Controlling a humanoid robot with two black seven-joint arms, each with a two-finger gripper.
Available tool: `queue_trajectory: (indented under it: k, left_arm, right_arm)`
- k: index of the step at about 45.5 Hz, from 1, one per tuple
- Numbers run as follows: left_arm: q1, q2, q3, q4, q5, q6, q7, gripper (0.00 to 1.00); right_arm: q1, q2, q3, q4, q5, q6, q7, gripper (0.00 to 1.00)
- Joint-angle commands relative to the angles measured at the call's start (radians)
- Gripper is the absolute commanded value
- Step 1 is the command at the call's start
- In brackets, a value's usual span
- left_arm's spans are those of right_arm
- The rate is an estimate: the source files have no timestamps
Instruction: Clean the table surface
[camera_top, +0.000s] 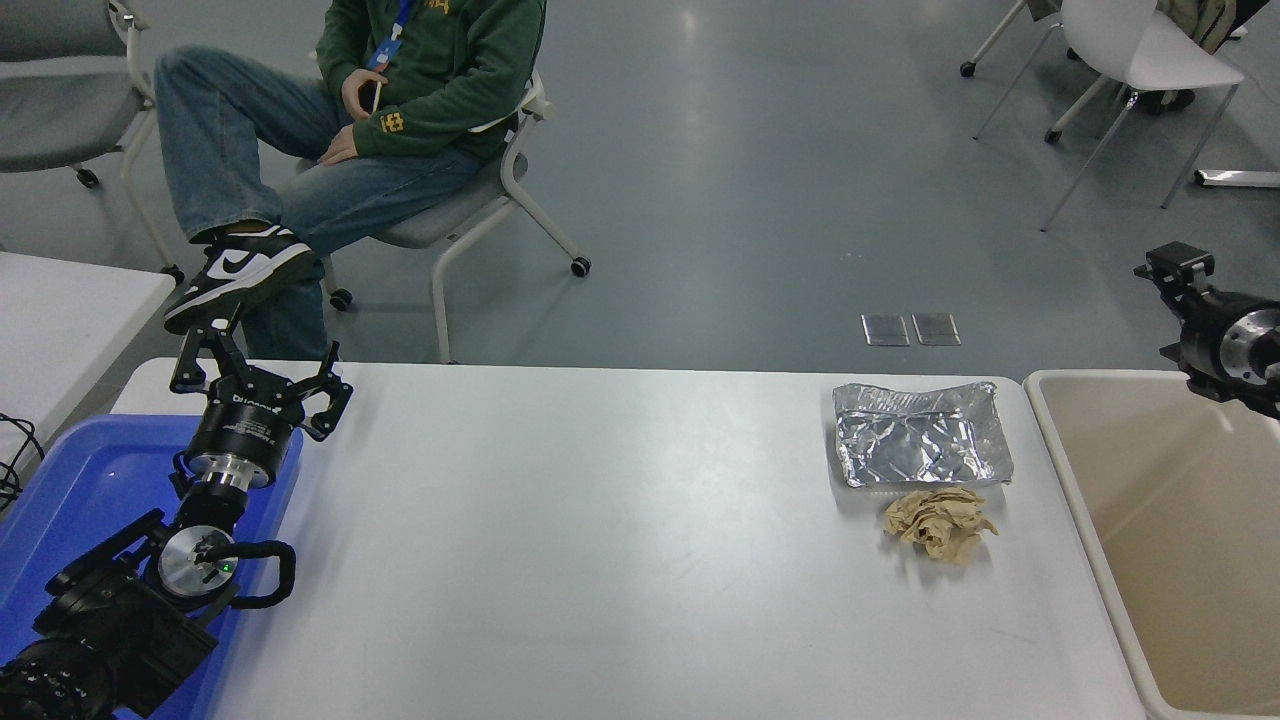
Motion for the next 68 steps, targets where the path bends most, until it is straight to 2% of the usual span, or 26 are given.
queue_trajectory:
  k: [1, 9, 18, 33, 50, 60, 68]
  left_arm:
    - [0.000, 0.000, 0.000, 0.000, -0.001, 0.000, 0.000, 1.00]
    - [0.000, 0.000, 0.000, 0.000, -0.001, 0.000, 0.000, 1.00]
    - [0.000, 0.000, 0.000, -0.001, -0.001, 0.000, 0.000, 1.00]
    - [0.000, 0.000, 0.000, -0.001, -0.001, 0.000, 0.000, 1.00]
    - [0.000, 0.000, 0.000, -0.001, 0.001, 0.000, 0.000, 1.00]
    - [0.000, 0.000, 0.000, -0.001, -0.001, 0.000, 0.000, 1.00]
    - [0.000, 0.000, 0.000, -0.001, 0.001, 0.000, 0.000, 1.00]
  right_arm:
    - [0.001, -0.029, 0.109, 0.211, 0.000, -0.003, 0.035, 0.99]
    - [-0.045, -0.020, 0.226, 0.298, 0.022, -0.009, 0.036, 0.99]
    - [-0.102, 0.034, 0.284, 0.341, 0.150, -0.012, 0.044, 0.99]
    - [-0.206, 0.148, 0.375, 0.364, 0.288, -0.010, 0.151, 0.99]
    - [-0.349, 0.315, 0.539, 0.351, 0.292, 0.002, 0.271, 0.99]
    - [-0.373, 0.358, 0.530, 0.251, 0.273, 0.002, 0.378, 0.99]
    - [-0.384, 0.365, 0.513, 0.191, 0.261, 0.002, 0.406, 0.99]
